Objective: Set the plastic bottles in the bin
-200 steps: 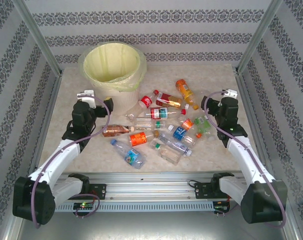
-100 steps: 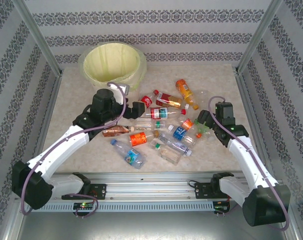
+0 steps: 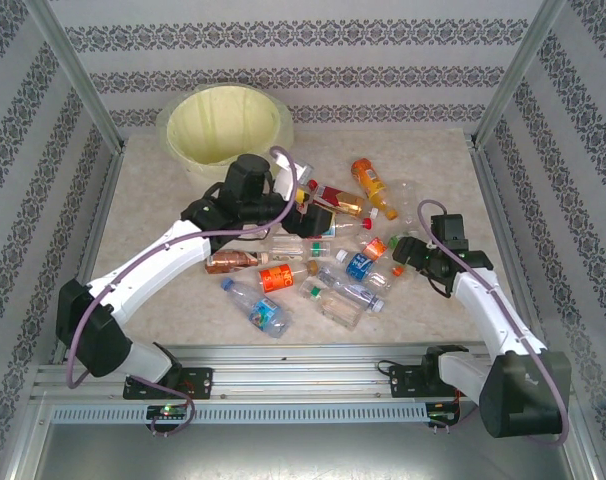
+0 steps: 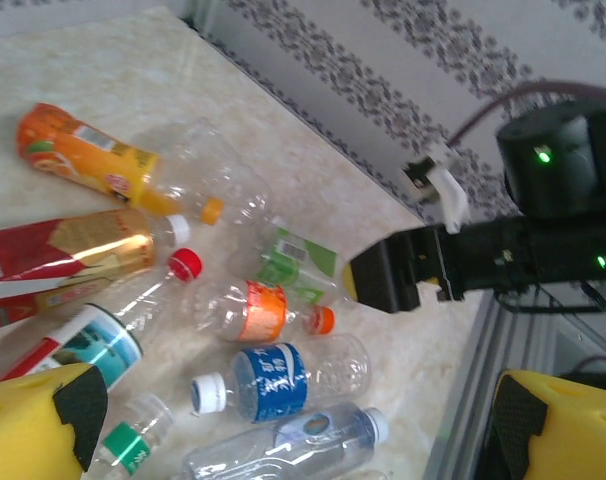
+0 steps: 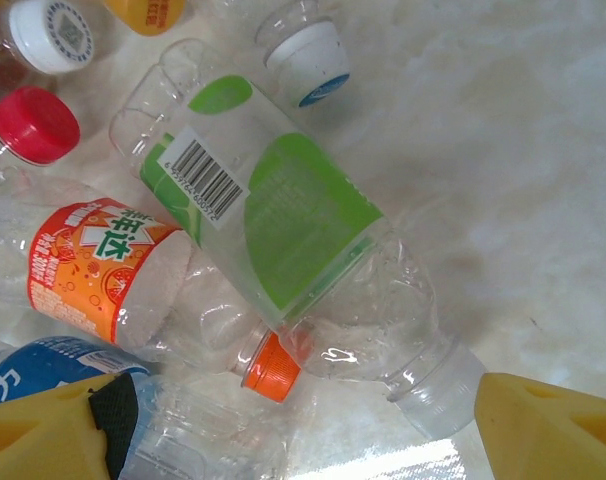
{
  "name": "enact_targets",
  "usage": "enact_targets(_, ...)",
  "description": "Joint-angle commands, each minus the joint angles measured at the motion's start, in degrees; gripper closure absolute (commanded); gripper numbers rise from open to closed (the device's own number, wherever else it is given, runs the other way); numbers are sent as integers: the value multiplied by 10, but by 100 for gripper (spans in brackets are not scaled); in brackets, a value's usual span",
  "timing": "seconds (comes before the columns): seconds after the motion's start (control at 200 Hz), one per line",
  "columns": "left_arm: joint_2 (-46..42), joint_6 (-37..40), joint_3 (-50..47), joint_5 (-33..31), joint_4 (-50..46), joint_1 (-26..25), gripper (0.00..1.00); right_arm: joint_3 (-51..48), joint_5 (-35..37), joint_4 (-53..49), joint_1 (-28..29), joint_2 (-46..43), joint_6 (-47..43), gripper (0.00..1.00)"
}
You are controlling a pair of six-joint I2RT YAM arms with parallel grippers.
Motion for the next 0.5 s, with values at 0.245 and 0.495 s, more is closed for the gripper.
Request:
enact_targets(0.245,-7,40,-51,13,22,-20,0,14,8,-6,-19,56,-33,13)
enact_targets(0.495,-11,43,-59,-10,21,-28,0,47,2,5,-20,124,-50,13)
